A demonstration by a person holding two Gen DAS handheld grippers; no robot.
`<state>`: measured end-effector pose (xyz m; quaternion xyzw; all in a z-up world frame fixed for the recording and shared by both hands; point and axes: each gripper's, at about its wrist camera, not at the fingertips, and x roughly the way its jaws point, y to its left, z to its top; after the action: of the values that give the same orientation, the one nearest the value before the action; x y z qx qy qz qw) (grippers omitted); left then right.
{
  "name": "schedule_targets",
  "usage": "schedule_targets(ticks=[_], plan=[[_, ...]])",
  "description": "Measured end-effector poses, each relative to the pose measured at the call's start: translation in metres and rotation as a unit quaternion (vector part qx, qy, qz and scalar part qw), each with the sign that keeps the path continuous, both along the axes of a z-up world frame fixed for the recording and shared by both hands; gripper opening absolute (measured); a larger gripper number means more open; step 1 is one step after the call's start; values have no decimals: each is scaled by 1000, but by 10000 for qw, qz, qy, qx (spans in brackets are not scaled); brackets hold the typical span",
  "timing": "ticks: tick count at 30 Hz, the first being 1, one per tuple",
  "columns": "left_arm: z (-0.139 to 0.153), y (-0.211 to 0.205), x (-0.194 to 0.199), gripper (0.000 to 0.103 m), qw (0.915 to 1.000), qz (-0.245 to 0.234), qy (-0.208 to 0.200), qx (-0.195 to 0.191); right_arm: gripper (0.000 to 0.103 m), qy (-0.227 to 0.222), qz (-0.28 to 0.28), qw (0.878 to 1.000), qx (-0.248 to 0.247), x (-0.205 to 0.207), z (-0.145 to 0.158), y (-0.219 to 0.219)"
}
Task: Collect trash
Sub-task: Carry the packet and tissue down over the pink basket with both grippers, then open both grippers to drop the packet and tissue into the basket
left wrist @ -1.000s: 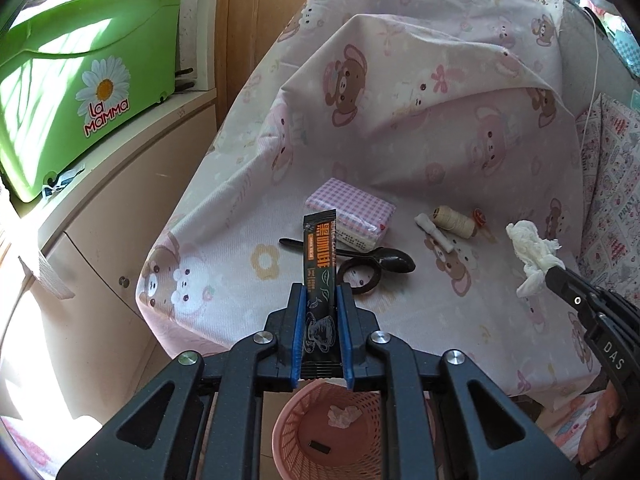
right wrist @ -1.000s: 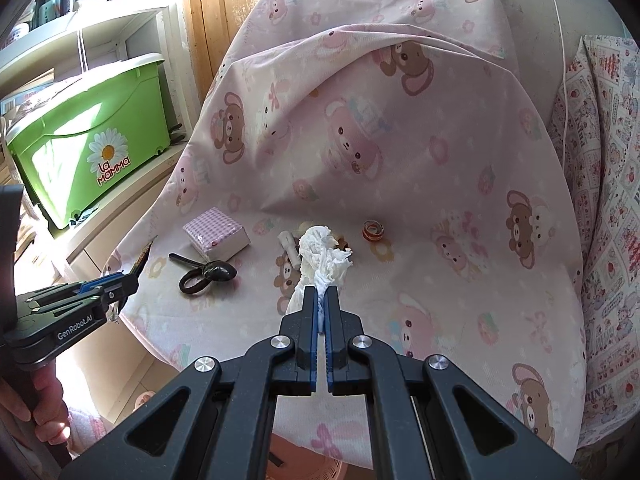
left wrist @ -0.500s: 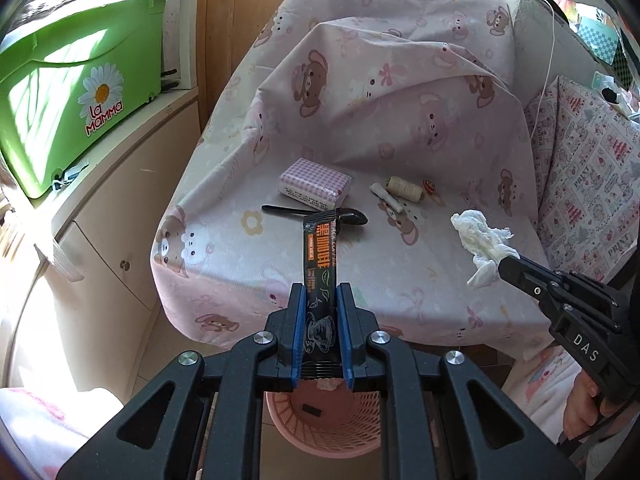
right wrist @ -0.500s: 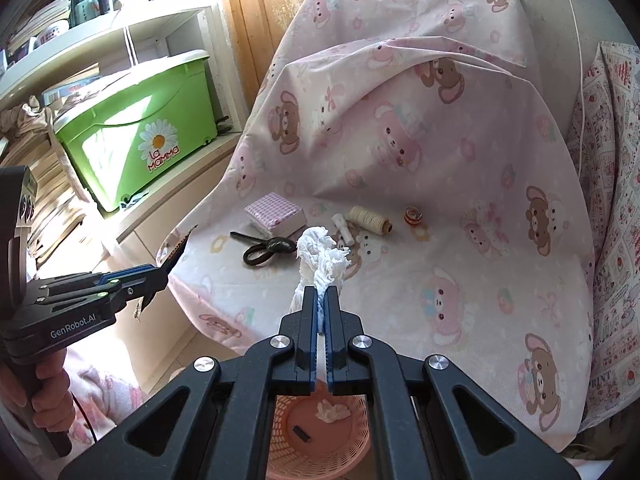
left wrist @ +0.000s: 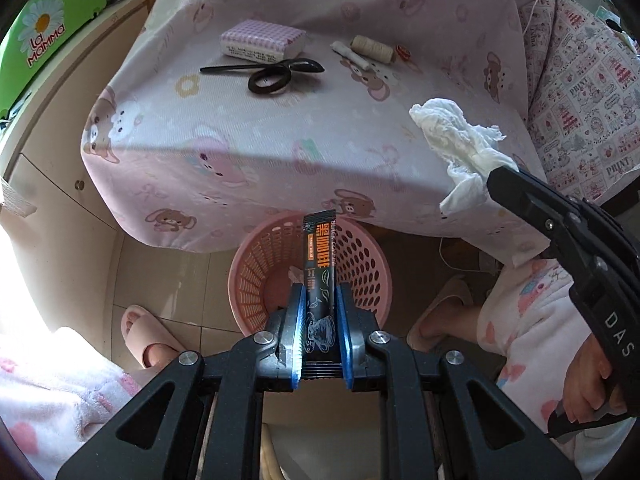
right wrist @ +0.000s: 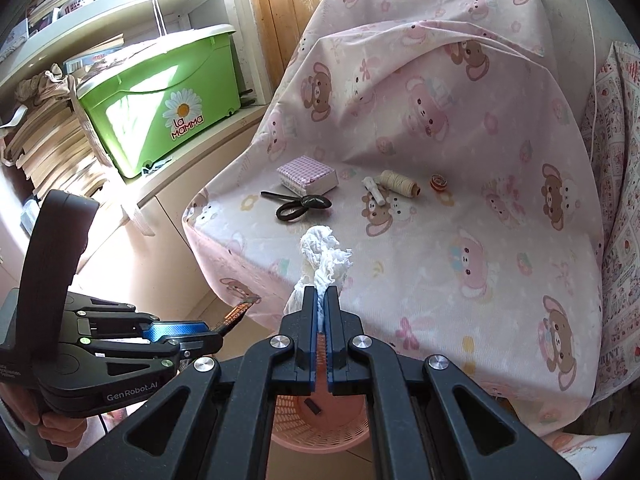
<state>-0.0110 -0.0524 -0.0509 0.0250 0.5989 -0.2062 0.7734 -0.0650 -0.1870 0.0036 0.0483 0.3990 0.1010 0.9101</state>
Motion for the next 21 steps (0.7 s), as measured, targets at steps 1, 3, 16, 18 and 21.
schedule_targets(ticks=[1, 3, 16, 18, 21], plan=[[-5, -2, 2, 14, 9999, 20, 127, 49, 4, 124, 49, 9999, 33, 2, -4, 0], [-14, -7, 6, 14, 9994, -79, 329, 109, 4, 326, 85, 9994, 34, 4, -14, 0], [-88, -21, 30, 14, 9875, 4, 1518, 428, 4, 1601, 264, 9856, -474, 16, -90, 14], [-95, -19, 32, 14, 9866, 51, 1573, 440, 4, 1747, 310, 9825, -566, 18, -101, 19], [-112, -12, 35, 14, 9815, 120, 1869, 406, 4, 1904, 340, 9786, -700, 20, -116, 23]])
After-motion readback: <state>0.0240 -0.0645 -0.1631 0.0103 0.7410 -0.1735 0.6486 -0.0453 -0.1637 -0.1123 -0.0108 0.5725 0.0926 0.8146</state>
